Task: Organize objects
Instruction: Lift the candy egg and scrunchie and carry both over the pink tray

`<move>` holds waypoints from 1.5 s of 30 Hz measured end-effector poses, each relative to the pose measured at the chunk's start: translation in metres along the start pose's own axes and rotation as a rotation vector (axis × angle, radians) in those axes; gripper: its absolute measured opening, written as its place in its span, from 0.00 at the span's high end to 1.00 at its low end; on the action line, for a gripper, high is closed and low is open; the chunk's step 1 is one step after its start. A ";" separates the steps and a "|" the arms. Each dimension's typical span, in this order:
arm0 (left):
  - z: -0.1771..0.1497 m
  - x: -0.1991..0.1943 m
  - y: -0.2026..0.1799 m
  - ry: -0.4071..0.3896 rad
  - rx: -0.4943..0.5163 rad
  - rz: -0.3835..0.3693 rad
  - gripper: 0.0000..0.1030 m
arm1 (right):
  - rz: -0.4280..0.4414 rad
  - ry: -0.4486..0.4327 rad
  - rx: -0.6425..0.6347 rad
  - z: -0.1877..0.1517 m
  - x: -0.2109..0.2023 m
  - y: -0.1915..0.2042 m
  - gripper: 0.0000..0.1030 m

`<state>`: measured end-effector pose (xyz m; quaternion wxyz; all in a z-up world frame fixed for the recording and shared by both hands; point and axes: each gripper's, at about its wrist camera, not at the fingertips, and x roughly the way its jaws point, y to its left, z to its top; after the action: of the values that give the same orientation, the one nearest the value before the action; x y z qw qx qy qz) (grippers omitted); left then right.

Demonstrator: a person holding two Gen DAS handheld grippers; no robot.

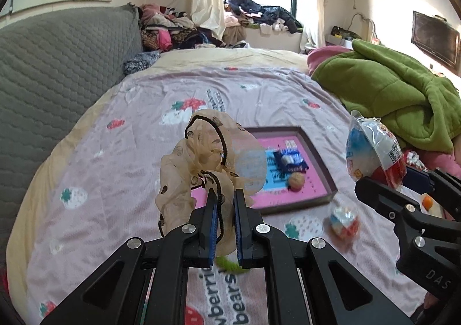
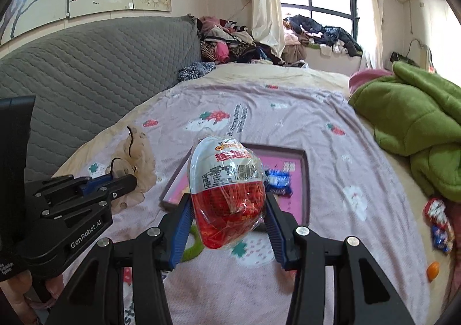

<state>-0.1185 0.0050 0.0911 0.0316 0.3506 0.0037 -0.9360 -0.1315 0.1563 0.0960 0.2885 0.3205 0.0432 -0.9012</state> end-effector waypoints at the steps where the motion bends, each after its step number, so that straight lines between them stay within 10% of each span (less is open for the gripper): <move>1: 0.006 0.002 -0.001 0.000 0.001 -0.003 0.90 | -0.007 -0.001 -0.004 0.004 0.001 -0.002 0.53; 13: 0.052 0.070 -0.019 0.037 -0.005 -0.037 0.90 | -0.056 0.047 -0.012 0.034 0.055 -0.040 0.53; 27: 0.029 0.204 -0.050 0.240 0.039 -0.059 0.90 | -0.086 0.260 0.015 -0.006 0.178 -0.087 0.53; 45: 0.007 0.237 -0.061 0.304 0.110 -0.032 0.82 | -0.132 0.341 0.024 -0.025 0.205 -0.094 0.52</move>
<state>-0.3049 0.0527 -0.0600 -0.0035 0.4895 -0.0370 -0.8712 -0.2976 0.1397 -0.0569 0.2131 0.4684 0.1016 -0.8514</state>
